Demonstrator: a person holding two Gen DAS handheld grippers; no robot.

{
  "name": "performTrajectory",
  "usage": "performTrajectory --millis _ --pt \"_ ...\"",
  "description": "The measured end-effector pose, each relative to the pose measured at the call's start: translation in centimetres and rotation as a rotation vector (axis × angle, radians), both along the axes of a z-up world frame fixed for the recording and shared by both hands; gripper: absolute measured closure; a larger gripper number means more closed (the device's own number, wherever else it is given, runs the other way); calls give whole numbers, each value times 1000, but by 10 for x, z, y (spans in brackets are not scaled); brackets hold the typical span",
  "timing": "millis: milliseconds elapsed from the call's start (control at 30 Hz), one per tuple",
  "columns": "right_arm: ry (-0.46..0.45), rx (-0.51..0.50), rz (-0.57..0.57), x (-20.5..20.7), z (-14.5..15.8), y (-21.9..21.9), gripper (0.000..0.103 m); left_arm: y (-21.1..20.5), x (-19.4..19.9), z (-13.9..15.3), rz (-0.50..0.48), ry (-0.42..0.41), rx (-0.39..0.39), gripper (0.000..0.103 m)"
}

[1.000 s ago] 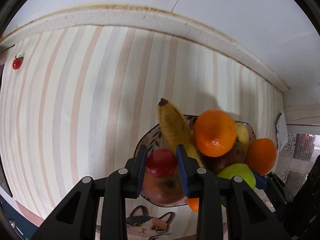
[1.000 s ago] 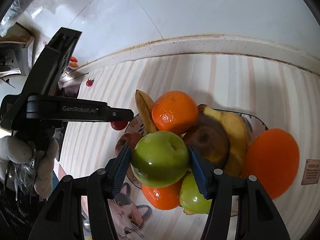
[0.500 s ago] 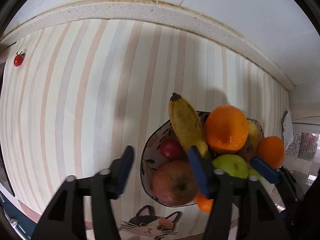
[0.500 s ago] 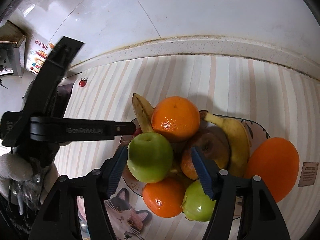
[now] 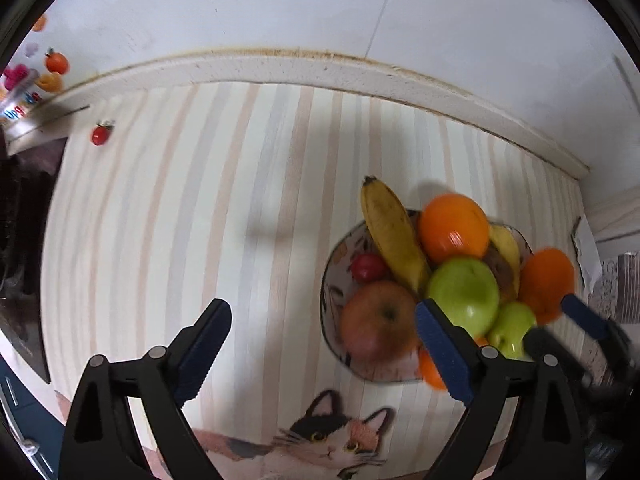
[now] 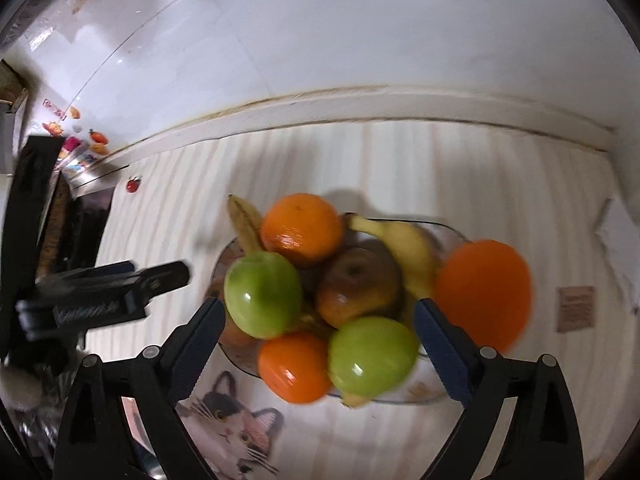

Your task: Organize fruits

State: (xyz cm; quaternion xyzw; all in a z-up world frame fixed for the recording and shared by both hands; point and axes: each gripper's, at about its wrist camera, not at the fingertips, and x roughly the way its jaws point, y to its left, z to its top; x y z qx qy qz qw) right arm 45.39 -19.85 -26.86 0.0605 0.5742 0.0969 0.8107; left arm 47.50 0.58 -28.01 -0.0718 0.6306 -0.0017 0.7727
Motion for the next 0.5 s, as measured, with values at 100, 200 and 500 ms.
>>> performTrajectory --millis 100,200,500 --pt "-16 -64 -39 -18 12 -9 4 -6 -23 15 -21 -36 15 9" --pt "-29 -87 -68 -37 22 -16 4 -15 -42 27 -44 -70 28 9" --pt "-80 -120 -167 -98 54 -35 3 -30 -87 64 -107 -164 36 9"
